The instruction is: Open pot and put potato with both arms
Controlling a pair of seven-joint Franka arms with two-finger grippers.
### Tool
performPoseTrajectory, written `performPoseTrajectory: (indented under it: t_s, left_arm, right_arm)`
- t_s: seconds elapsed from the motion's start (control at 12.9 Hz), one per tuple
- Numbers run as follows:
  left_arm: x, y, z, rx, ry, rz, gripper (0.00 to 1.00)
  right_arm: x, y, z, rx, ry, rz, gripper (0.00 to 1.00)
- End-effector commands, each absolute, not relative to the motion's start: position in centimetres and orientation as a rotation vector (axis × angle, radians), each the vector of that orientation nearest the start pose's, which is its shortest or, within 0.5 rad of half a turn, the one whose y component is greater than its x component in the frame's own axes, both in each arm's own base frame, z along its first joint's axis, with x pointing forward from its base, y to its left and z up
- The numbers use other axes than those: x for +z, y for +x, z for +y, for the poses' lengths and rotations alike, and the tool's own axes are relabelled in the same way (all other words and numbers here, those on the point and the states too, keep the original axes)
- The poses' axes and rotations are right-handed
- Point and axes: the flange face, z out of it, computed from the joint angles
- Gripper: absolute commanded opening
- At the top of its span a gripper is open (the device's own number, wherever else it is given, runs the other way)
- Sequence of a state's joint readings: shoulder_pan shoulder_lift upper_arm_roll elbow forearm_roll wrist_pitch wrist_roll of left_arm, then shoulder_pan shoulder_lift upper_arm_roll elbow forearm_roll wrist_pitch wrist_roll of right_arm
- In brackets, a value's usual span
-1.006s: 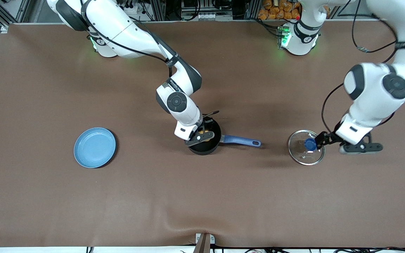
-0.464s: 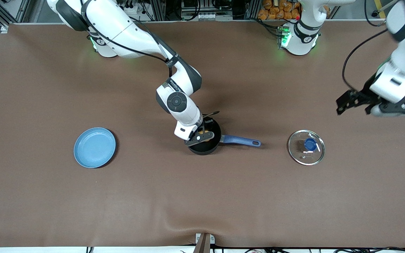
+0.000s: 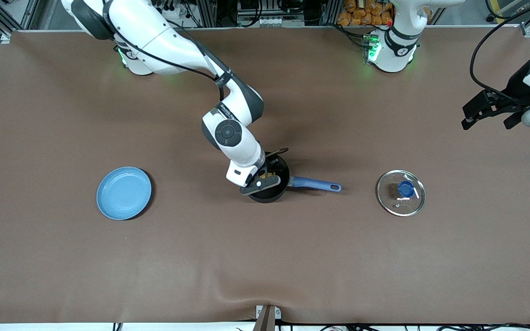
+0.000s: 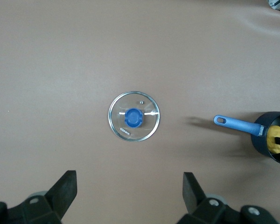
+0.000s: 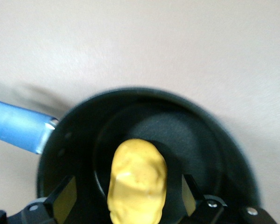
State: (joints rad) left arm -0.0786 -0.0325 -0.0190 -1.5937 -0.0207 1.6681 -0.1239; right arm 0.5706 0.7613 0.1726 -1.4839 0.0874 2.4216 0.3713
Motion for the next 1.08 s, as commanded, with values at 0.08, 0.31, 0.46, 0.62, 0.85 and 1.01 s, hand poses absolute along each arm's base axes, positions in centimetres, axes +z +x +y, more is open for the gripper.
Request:
performPoseTrajectory:
  t_s: [0.08, 0.31, 0.46, 0.62, 0.85, 1.01]
  left_arm:
    - [64.0, 56.2, -5.6, -0.060, -3.188, -0.072, 1.00]
    - [64.5, 56.0, -5.1, -0.070, -3.185, -0.091, 1.00]
    - [64.9, 55.8, -5.1, -0.084, -3.190, -0.096, 1.00]
    - [64.9, 55.7, -5.3, -0.084, -3.190, -0.089, 1.00]
    - [64.7, 55.9, -5.3, -0.080, -3.189, -0.087, 1.00]
    - [64.4, 56.1, -5.2, -0.075, -3.187, -0.089, 1.00]
  right_arm:
    - [33.7, 57.2, 44.0, -0.071, -2.910, -0.357, 1.00]
    - [39.6, 60.8, 34.8, -0.004, -2.971, -0.228, 1.00]
    - [43.7, 62.2, 29.0, -0.008, -2.981, -0.254, 1.00]
    - [46.6, 63.0, 23.3, 0.027, -3.005, -0.189, 1.00]
    - [50.1, 63.7, 14.8, 0.124, -3.056, -0.157, 1.00]
    - [52.1, 63.6, 9.6, 0.158, -3.076, -0.182, 1.00]
